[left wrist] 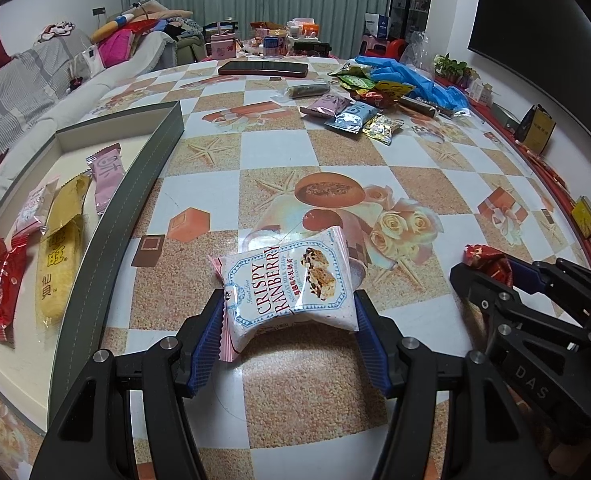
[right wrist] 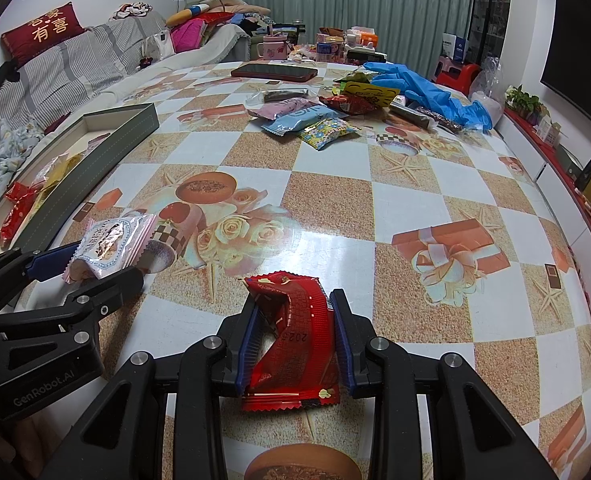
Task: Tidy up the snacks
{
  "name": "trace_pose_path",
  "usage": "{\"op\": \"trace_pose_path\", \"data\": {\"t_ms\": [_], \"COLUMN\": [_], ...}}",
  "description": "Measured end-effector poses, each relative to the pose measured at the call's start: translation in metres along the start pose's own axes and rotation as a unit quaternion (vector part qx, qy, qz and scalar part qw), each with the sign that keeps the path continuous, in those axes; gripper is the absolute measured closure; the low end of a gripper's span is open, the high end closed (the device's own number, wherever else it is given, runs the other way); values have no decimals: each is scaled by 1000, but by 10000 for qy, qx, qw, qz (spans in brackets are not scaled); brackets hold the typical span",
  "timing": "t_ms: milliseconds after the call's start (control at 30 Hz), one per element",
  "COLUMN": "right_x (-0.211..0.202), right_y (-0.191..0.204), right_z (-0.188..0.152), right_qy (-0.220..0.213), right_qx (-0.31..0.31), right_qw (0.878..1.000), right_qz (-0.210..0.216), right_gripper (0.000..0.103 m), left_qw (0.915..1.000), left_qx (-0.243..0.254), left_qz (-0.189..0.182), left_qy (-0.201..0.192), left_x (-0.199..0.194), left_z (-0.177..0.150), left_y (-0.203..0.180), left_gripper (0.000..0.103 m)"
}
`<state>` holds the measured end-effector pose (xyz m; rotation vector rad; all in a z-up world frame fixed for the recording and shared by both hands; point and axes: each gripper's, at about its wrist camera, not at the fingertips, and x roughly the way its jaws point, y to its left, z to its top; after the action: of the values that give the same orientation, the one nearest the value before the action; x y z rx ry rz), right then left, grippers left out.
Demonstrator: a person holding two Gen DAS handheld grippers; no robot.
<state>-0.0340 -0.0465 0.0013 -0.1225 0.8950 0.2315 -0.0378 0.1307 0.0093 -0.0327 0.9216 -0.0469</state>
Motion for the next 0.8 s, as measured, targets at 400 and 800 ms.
{"op": "trace_pose_path", "data": {"t_ms": [400, 800], "right_x": [0, -2], "right_y": [0, 5], "right_z": [0, 3], "right_qy": [-1, 187], "right_qx": [4, 72], "right_qw": [10000, 9997], "right_qz": [6, 113], "right_gripper": [69, 69], "left_qw": [10000, 9996], "left_qx": [48, 164], "left_qz": [65, 93], "left_qy": [17, -192], "left_x": [2, -28], "left_z": [0, 8], "left_y": [-3, 4], "left_gripper": [38, 42]}}
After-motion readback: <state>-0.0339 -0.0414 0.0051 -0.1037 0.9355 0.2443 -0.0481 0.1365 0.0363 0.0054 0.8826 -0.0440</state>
